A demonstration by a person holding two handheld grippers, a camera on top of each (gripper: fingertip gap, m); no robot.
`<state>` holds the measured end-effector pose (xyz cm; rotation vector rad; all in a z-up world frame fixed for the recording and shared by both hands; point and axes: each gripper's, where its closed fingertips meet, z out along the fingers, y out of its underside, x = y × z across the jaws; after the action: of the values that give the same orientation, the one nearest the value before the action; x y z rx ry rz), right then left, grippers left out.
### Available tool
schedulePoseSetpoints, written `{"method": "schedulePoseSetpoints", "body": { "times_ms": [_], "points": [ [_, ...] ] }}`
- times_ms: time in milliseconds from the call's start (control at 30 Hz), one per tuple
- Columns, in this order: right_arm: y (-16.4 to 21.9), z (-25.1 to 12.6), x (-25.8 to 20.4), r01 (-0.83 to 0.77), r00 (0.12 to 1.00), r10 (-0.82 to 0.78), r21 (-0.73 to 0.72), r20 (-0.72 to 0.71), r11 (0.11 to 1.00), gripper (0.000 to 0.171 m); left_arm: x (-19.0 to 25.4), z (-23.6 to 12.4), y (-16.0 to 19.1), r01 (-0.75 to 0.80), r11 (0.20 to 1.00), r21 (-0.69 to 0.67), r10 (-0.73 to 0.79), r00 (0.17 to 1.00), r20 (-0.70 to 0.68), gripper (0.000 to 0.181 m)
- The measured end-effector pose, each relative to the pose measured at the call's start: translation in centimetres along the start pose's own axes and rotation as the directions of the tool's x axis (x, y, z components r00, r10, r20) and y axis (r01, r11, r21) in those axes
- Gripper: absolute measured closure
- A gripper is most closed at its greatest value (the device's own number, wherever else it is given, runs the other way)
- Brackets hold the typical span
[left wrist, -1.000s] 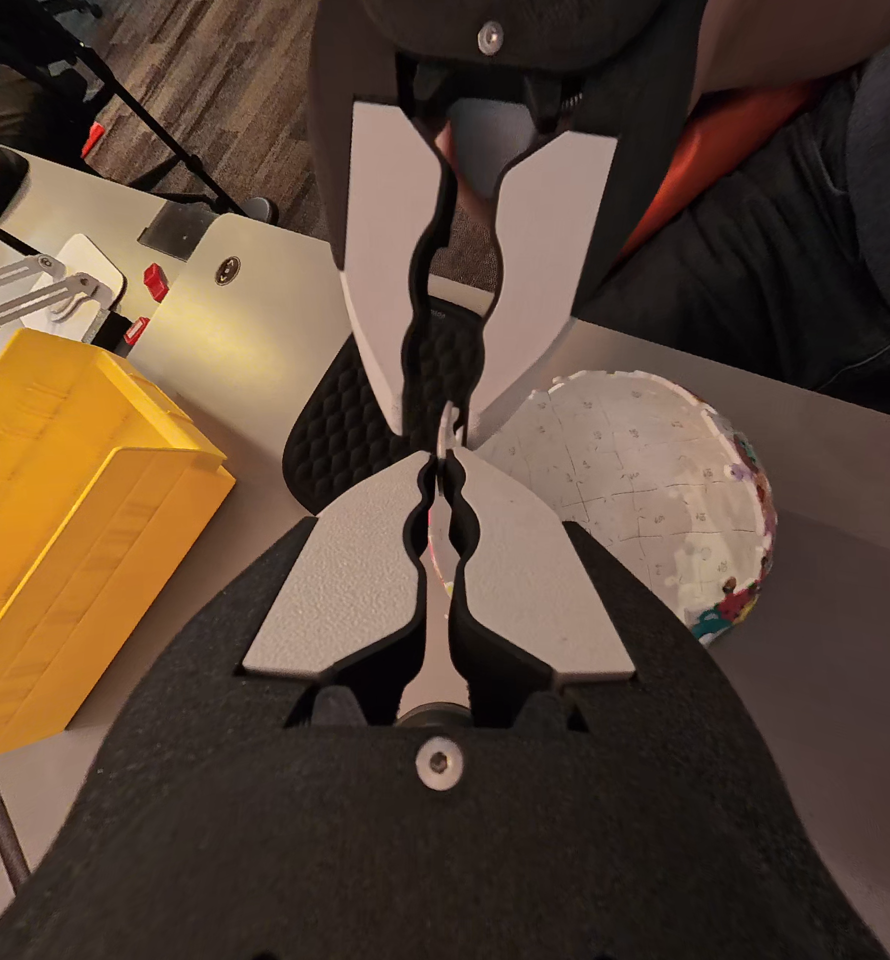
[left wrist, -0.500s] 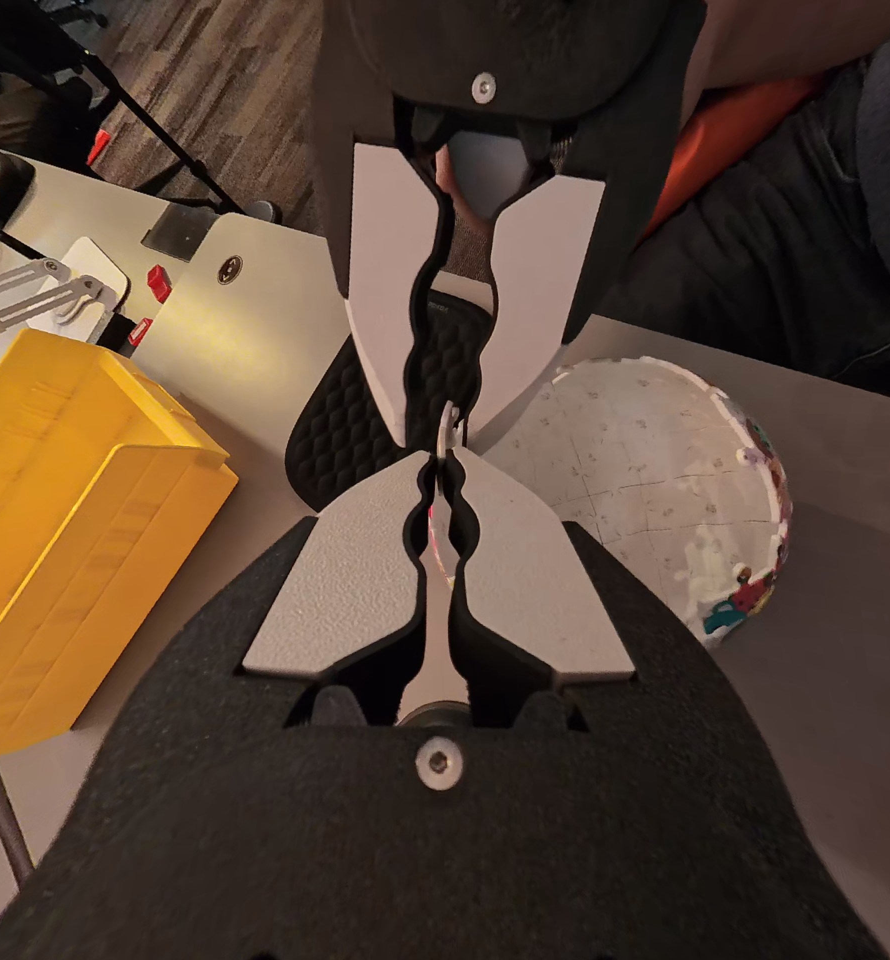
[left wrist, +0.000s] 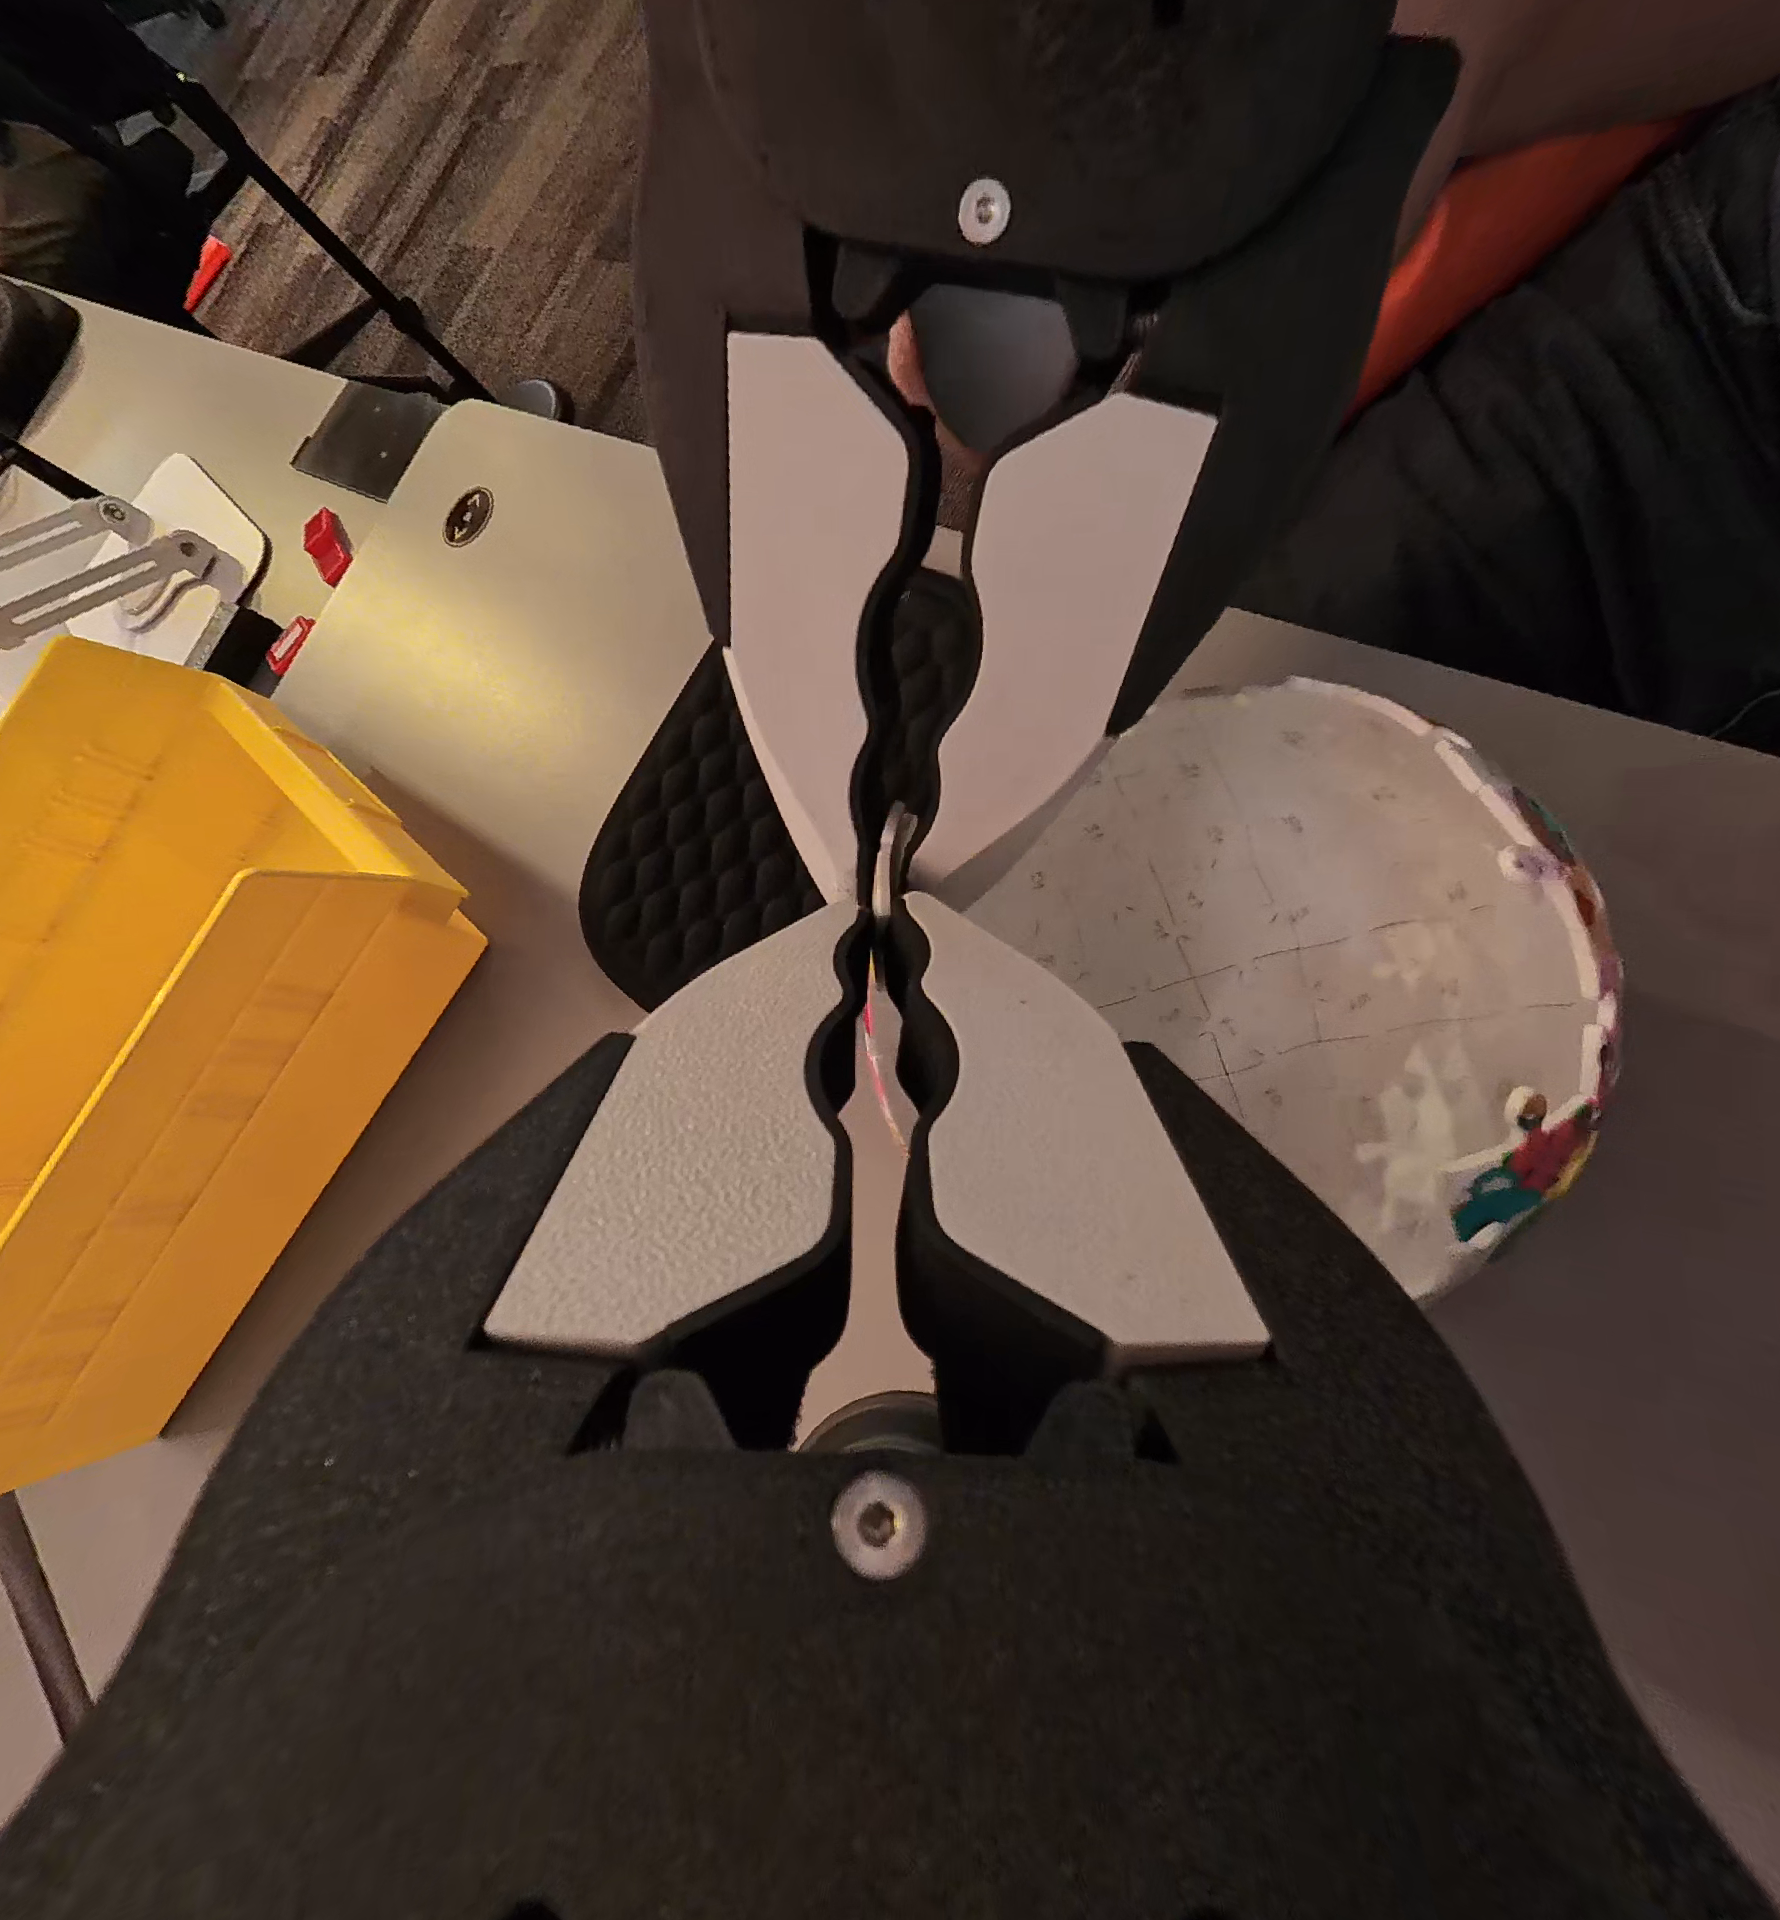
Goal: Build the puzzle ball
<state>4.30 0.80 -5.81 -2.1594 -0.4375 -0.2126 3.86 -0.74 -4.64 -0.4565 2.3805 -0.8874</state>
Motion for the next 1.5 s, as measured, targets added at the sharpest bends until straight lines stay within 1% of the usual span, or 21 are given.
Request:
{"method": "schedulePoseSetpoints", "body": {
  "times_ms": [167, 267, 467, 567, 633, 700, 1000, 1167, 1300, 1400, 1500],
  "points": [
    [0.0, 0.1, 0.2, -0.010, 1.000, 0.010, -0.009, -0.027, 1.000, 0.166, -0.2, -0.1, 0.2, 0.003, 1.000, -0.019, -0.003, 1.000, 0.013, 0.179],
    [0.2, 0.1, 0.5, 0.002, 0.998, -0.004, -0.033, -0.067, 0.999, 0.167, -0.4, -0.2, 0.8, 0.010, 0.998, -0.065, -0.008, 0.999, 0.031, 0.175],
    [0.3, 0.0, 0.8, 0.024, 0.993, -0.028, -0.034, -0.114, 0.999, 0.167, -0.9, -0.3, 0.7, -0.001, 0.998, -0.067, 0.006, 0.997, 0.075, 0.172],
    [0.5, 0.1, 1.0, 0.017, 0.993, -0.022, -0.039, -0.113, 0.999, 0.167, -1.2, -0.2, 1.0, -0.009, 0.996, -0.088, 0.017, 0.995, 0.094, 0.172],
    [0.5, 0.1, 1.0, 0.016, 0.994, -0.019, -0.030, -0.109, 0.999, 0.167, -1.1, -0.1, 1.0, -0.008, 0.997, -0.083, 0.015, 0.996, 0.085, 0.178],
    [0.4, 0.0, 1.1, 0.022, 0.994, -0.024, -0.021, -0.110, 1.000, 0.167, -1.0, -0.1, 0.9, -0.007, 0.998, -0.069, 0.012, 0.997, 0.077, 0.180],
    [0.1, 0.3, 1.1, 0.002, 0.995, -0.003, -0.014, -0.104, 1.000, 0.164, -1.0, -0.1, 0.9, -0.004, 0.998, -0.064, 0.009, 0.997, 0.078, 0.179],
    [-0.1, 0.4, 1.1, -0.001, 0.995, 0.001, 0.001, -0.103, 1.000, 0.166, -1.0, -0.2, 0.8, -0.015, 0.997, -0.074, 0.021, 0.996, 0.083, 0.179],
    [0.1, 0.3, 1.2, 0.036, 0.991, -0.039, -0.026, -0.125, 0.999, 0.167, -1.0, -0.1, 0.8, -0.007, 0.998, -0.070, 0.013, 0.997, 0.083, 0.179],
    [0.4, 0.6, 1.1, 0.067, 0.988, -0.075, -0.059, -0.134, 0.996, 0.167, -0.9, 0.1, 1.2, -0.012, 0.996, -0.094, 0.019, 0.997, 0.077, 0.179],
    [0.3, 0.7, 1.1, 0.068, 0.990, -0.072, -0.039, -0.121, 0.997, 0.167, -1.0, 0.0, 1.2, -0.007, 0.996, -0.091, 0.014, 0.997, 0.081, 0.179]
  ]
}}
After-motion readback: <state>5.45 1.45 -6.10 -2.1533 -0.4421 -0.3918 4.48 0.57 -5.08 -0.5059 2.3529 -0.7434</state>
